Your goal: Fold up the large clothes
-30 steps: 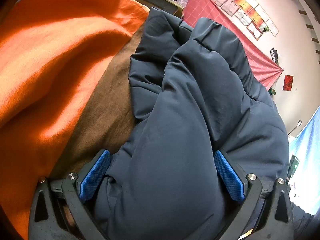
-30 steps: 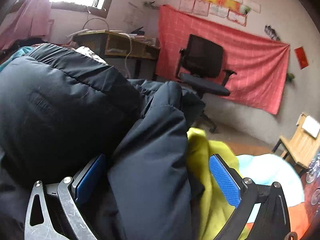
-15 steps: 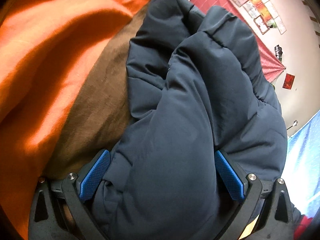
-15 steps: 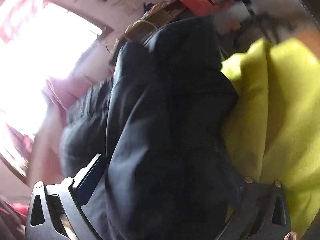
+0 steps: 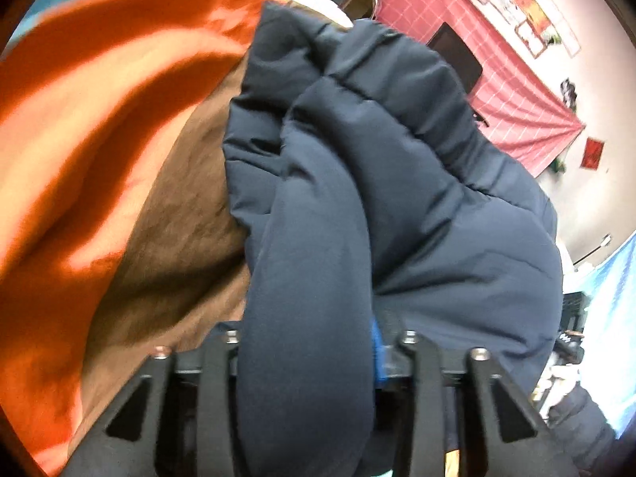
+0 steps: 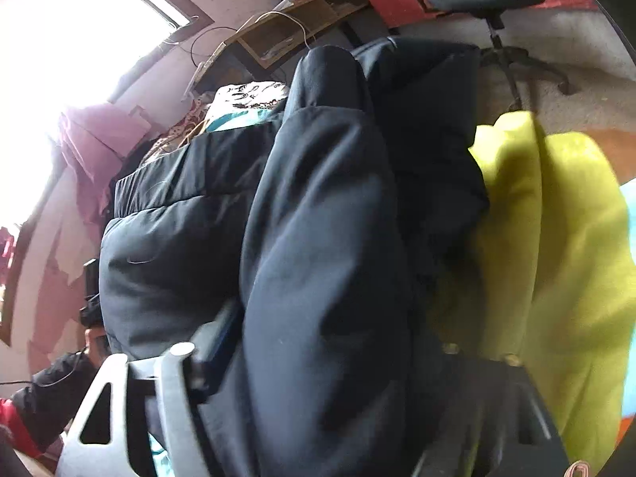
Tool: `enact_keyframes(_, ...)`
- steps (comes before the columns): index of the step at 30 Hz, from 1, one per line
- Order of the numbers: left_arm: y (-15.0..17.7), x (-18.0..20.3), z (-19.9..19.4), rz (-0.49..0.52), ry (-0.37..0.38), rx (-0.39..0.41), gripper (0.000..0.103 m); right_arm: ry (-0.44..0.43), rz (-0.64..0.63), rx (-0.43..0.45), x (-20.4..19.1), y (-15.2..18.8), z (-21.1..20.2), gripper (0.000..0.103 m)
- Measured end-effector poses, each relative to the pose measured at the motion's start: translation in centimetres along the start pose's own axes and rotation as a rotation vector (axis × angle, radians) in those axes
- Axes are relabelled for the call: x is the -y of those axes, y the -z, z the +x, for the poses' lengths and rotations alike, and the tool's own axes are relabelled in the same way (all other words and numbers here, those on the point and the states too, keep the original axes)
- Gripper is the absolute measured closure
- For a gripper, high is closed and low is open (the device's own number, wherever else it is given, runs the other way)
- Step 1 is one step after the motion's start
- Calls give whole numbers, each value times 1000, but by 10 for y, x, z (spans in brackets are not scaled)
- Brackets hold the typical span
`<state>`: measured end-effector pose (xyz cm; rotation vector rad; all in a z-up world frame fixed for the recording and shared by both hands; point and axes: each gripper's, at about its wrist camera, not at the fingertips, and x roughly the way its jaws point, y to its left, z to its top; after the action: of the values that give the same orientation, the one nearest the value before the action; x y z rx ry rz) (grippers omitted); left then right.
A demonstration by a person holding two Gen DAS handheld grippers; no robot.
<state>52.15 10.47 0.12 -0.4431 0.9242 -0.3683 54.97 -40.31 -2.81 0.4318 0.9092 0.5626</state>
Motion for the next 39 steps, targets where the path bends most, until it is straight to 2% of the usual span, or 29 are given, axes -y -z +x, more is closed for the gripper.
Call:
enact_keyframes(2,0,11,-8,4,-31,20,86,49,-20,4,-16,4,-4,55)
enact_keyframes(5,-1,24,-25,-8,-34,54,90,116,-49,9,-39,7,-7,69)
enact_keyframes(9,-5,46,-52,29,-17,78,92,142,-62,45,-65,6,-25,76)
enact_keyframes(14,-1,74,-91,81,-30,87,93,99,-95,69,-102,4,-61,79)
enact_keyframes(19,26,76,-128,81,-11,96,93,59,-151,78,-147,16,-93,79)
enact_keyframes(24,71,81,-173,93,-8,96,93,14,-161,112,-175,45,-122,79)
enact_keyframes(27,102,75,-184,61,1,79,93,-1,-168,118,-185,70,-135,79)
enact_keyframes(30,138,65,-185,44,-17,45,93,3,-180,112,-190,94,-140,79)
enact_keyframes(33,169,43,-170,-31,-40,-4,93,19,-189,78,-185,124,-132,79)
enact_keyframes(36,186,23,-167,-118,-16,36,93,42,-176,36,-173,148,-120,79)
enact_keyframes(39,190,15,-166,-145,-27,57,92,65,-126,61,-152,165,-111,79)
